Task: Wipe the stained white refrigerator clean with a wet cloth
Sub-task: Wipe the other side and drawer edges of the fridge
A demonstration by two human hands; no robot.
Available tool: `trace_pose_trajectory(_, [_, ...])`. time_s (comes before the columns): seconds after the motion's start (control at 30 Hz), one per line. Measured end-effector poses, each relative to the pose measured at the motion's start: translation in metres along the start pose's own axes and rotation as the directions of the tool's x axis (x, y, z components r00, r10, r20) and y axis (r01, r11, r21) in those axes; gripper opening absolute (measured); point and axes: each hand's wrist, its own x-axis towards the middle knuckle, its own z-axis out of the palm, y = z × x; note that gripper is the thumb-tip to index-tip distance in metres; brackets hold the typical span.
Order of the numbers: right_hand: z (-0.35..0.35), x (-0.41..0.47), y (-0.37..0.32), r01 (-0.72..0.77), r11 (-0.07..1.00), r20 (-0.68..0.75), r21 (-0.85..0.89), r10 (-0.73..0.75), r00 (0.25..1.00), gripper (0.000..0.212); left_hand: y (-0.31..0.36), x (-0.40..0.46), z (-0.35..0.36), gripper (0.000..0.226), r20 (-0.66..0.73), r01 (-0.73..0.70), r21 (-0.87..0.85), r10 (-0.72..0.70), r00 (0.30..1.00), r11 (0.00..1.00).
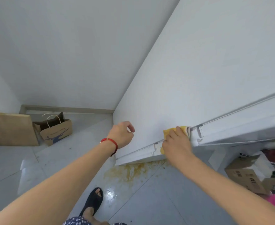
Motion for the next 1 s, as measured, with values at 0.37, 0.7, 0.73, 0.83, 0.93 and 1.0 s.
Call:
trace_pose_trajectory(0.37, [0.094, 0.022, -0.077, 0.014, 0.963, 0.005, -0.270, -0.013, 1.000, 0.047, -0.040, -0.025, 0.040, 0.024, 0.054, 0.052, -0.124, -0.046, 0.997, 0.991])
trace_pose_trajectory(0.7, [0.032, -0.037, -0.012, -0.041, 0.997, -0.213, -0.059, 0.028, 0.977, 0.030, -0.046, -0.037, 0.056, 0.026, 0.059, 0.063, -0.083, -0.058, 0.997, 0.995])
trace_pose_trajectory(0.73, [0.028, -0.053, 0.006, -0.078, 0.997, -0.300, -0.020, 0.068, 0.952, 0.031, -0.038, -0.036, 0.061, 0.026, 0.033, 0.056, -0.126, -0.052, 0.998, 0.990])
trace_pose_trajectory(0.83, [0.020, -0.083, 0.029, -0.172, 0.983, -0.374, -0.058, 0.138, 0.917, 0.053, -0.020, -0.038, 0.070, 0.028, -0.084, 0.020, -0.253, -0.043, 0.996, 0.967])
trace_pose_trajectory(0.93, [0.041, -0.064, 0.009, -0.268, 0.951, -0.368, -0.153, 0.197, 0.909, 0.059, -0.029, -0.039, 0.075, 0.027, -0.099, 0.028, -0.265, -0.056, 0.994, 0.964])
trace_pose_trajectory(1.0, [0.068, -0.037, -0.016, -0.219, 0.958, -0.327, -0.184, 0.150, 0.933, 0.063, -0.051, -0.038, 0.077, 0.026, -0.094, 0.071, -0.246, -0.096, 0.991, 0.967])
